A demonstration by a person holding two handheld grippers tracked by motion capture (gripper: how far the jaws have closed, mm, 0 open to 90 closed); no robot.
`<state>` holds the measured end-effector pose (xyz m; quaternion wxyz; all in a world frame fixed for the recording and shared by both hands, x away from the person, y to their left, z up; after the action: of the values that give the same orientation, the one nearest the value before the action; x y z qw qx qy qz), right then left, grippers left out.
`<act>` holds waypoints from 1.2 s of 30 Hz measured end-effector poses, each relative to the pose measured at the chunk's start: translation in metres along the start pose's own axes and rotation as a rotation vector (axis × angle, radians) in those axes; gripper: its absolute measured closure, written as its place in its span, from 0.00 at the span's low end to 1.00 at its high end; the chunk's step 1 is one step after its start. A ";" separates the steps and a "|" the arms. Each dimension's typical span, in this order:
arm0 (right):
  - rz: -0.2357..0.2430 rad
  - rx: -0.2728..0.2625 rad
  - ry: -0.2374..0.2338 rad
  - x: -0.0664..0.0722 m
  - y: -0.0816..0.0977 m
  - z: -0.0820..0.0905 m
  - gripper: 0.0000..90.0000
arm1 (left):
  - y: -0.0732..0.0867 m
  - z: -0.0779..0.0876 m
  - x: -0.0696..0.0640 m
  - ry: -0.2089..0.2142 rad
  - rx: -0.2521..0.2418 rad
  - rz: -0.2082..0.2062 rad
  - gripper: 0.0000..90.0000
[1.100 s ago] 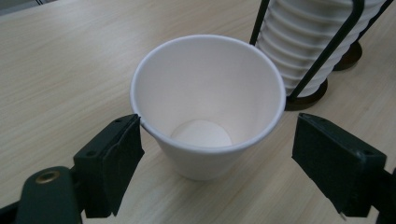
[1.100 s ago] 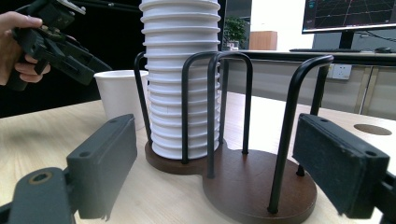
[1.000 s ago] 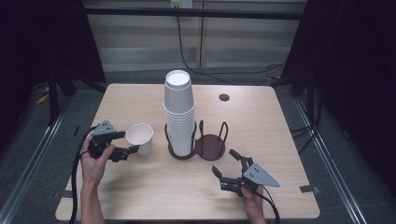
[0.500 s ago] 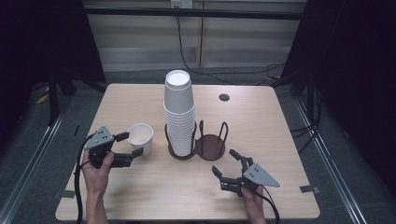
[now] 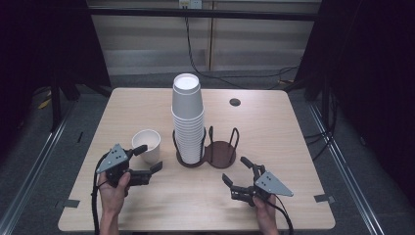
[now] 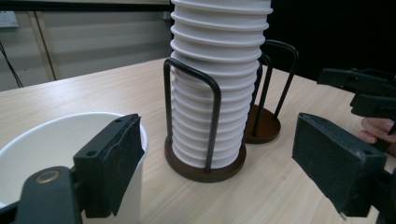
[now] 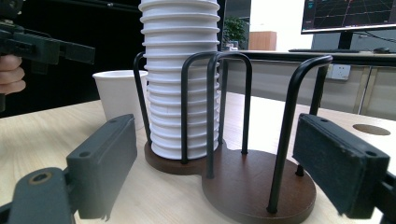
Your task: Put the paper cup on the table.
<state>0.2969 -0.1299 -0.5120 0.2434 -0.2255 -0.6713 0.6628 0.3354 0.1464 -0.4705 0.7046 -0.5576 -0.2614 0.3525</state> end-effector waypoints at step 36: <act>-0.002 -0.001 0.002 0.000 0.000 0.000 0.15 | 0.041 -0.031 -0.084 0.003 -0.138 -0.006 0.17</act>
<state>0.2969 -0.1300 -0.5120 0.2444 -0.2257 -0.6715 0.6621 0.2992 0.0671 -0.5160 0.6659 -0.6046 -0.2858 0.3306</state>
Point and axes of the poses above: each handheld gripper's, and its own axes: z roughly backward along the jaws, y roughly out of its underside, x roughly to its left, the point moved 9 cm from there along -z, roughly forward along the jaws, and after that the axes turned 14 degrees about -y, right-handed, at the moved point
